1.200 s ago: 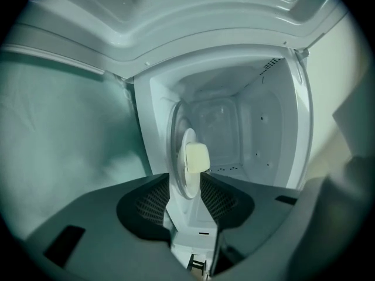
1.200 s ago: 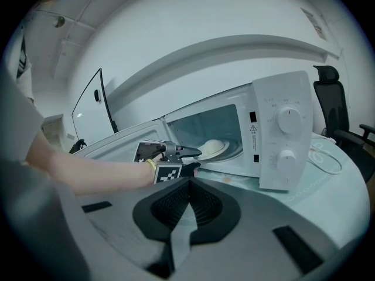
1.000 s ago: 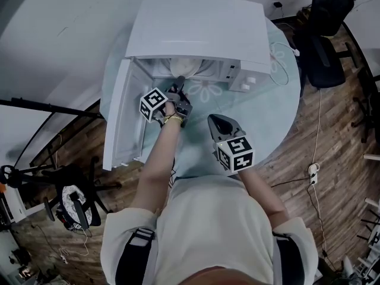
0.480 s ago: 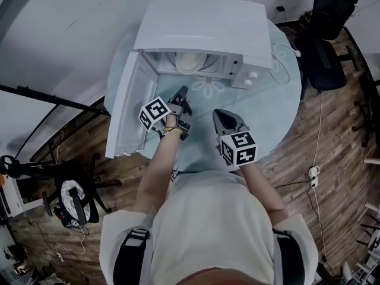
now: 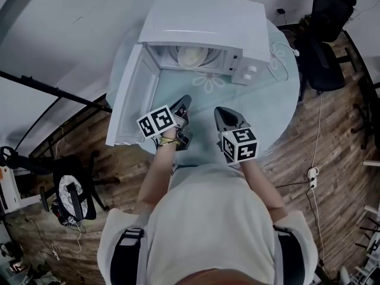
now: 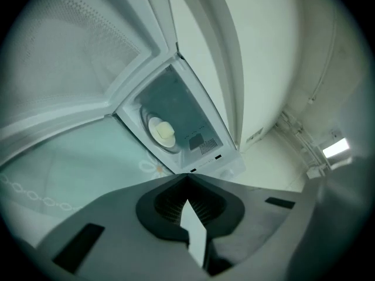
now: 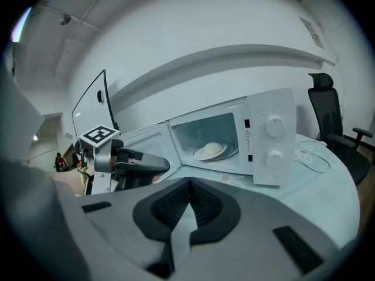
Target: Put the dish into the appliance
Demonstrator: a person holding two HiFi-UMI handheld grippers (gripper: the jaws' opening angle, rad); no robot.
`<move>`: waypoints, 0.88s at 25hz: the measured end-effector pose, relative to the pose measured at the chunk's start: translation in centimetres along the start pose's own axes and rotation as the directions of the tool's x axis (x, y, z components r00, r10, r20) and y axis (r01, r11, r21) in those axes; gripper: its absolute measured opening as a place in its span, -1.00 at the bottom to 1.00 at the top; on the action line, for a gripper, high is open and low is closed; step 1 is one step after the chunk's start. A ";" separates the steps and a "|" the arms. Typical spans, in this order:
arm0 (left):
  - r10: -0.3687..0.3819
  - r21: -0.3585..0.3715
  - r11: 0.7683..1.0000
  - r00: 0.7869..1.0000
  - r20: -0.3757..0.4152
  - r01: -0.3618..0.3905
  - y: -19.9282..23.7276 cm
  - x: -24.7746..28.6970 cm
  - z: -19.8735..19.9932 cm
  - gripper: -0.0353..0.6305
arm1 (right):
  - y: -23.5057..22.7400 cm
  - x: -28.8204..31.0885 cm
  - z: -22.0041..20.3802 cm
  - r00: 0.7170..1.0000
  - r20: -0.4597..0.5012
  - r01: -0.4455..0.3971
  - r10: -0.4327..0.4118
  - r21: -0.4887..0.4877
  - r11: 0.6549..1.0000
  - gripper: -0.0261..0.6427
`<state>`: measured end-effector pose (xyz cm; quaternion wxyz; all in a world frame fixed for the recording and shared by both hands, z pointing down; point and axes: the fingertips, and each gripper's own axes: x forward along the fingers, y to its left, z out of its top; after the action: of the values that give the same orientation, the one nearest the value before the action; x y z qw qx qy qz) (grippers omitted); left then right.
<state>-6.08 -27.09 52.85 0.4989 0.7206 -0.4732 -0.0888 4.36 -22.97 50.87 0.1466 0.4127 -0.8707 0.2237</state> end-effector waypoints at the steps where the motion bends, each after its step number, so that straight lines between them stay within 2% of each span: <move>1: 0.004 0.022 1.000 1.000 -0.009 -0.004 -0.3 -0.3 -0.3 -0.87 | 0.0 -0.2 -0.1 1.000 -0.003 0.002 -0.002 0.005 1.000 -0.91; 8: 0.049 0.158 0.987 0.996 -0.078 -0.036 -1.5 -2.6 -2.8 -0.87 | -0.2 -1.5 -1.1 1.000 -0.019 0.021 -0.020 0.032 0.999 -0.91; 17: 0.065 0.185 0.982 0.988 -0.138 -0.039 -1.9 -5.2 -6.0 -0.87 | 0.2 -3.0 -2.3 1.000 -0.022 0.024 -0.023 0.049 0.999 -0.91; 22: 0.067 0.173 0.984 0.986 -0.151 -0.040 -1.5 -5.9 -7.1 -0.87 | 0.7 -3.5 -2.6 1.000 -0.015 0.020 -0.019 0.060 0.998 -0.91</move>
<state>-4.07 -17.98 53.02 0.4735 0.7521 -0.4578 0.0220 6.15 -18.99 51.35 0.1425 0.4237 -0.8586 0.2511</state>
